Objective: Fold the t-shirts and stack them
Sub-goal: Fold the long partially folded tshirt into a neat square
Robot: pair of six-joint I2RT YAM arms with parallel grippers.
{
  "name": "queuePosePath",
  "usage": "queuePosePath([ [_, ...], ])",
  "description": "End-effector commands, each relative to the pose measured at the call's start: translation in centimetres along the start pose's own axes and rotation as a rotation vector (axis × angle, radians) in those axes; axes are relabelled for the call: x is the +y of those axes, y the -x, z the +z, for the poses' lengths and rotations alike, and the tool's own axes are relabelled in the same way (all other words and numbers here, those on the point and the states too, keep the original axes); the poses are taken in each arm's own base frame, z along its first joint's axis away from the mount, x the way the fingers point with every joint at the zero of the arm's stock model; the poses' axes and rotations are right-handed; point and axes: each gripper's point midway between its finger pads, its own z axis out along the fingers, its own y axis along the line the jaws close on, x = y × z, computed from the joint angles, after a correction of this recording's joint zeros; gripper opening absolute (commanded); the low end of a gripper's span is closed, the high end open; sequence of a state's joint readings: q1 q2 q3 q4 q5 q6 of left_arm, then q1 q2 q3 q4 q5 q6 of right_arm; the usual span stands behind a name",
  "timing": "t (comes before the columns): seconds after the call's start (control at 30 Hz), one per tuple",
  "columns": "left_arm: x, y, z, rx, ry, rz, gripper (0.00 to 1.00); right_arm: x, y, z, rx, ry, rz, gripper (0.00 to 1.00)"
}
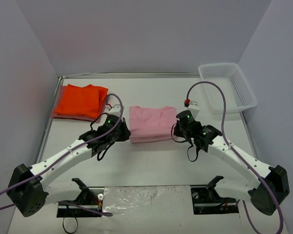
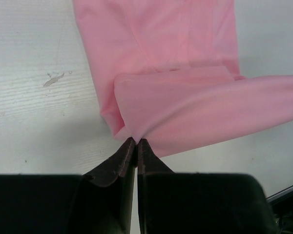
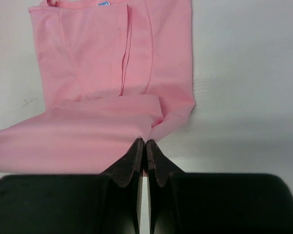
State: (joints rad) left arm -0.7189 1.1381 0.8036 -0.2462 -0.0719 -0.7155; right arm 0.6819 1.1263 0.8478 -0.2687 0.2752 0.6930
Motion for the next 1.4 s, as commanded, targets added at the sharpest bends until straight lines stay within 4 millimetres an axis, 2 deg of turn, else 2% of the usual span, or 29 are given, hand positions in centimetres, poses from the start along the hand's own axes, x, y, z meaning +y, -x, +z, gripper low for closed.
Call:
queuePosePath([
  [0.0,-0.1,2.7,0.3,-0.043,-0.005,0.020,0.02,-0.8,2.4,0.5,-0.040,-0.045,-0.034,0.00],
  [0.23,-0.7,4.0,2.0,-0.040,-0.011,0.038,0.02,0.0,4.4,2.9,-0.040,-0.035,-0.051,0.00],
  [0.67,0.8,7.0,4.9,-0.055,0.029,0.038,0.03,0.6,6.7,8.1,-0.006,-0.038,-0.078,0.00],
  [1.03,0.7,8.2,7.7,-0.035,0.014,0.038,0.02,0.4,8.4,10.6,-0.004,-0.038,-0.077,0.00],
  [1.37,0.7,9.8,9.3,-0.043,0.023,0.040,0.02,0.2,9.3,12.9,0.006,-0.028,-0.072,0.00],
])
